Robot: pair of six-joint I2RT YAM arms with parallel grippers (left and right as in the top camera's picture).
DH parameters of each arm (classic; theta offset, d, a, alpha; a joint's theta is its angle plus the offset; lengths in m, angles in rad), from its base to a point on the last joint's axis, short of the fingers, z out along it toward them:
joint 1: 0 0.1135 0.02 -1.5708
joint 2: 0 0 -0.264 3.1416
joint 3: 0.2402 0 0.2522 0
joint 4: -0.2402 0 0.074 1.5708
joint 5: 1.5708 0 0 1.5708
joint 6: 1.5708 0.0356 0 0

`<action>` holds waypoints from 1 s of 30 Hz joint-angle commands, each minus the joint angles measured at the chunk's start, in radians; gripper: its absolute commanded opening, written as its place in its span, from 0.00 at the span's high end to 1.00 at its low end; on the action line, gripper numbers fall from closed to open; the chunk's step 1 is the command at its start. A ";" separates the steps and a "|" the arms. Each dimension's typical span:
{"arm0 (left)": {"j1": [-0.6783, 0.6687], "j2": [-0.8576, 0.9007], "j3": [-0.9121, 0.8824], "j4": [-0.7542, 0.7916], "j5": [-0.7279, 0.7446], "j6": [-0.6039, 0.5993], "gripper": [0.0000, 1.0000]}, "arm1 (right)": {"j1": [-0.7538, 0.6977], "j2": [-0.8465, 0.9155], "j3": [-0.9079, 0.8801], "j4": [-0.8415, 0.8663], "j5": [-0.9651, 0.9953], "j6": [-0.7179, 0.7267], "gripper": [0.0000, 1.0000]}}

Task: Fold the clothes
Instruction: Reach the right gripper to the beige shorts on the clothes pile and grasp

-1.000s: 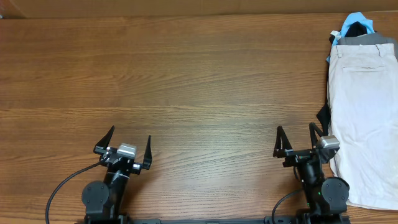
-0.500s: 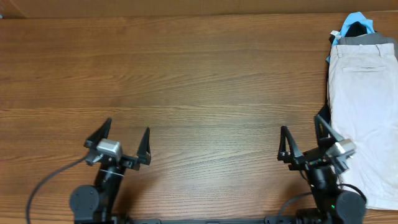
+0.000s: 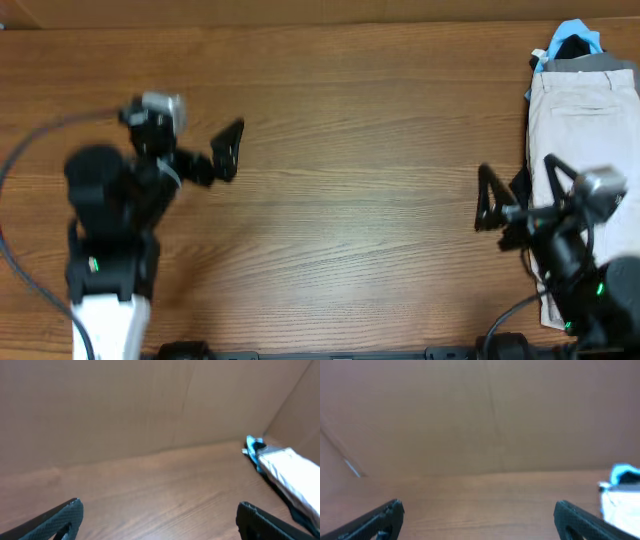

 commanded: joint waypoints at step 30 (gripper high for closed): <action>0.004 0.671 0.384 -0.258 0.056 0.093 0.00 | -0.325 1.186 0.629 -0.592 0.286 -0.035 0.04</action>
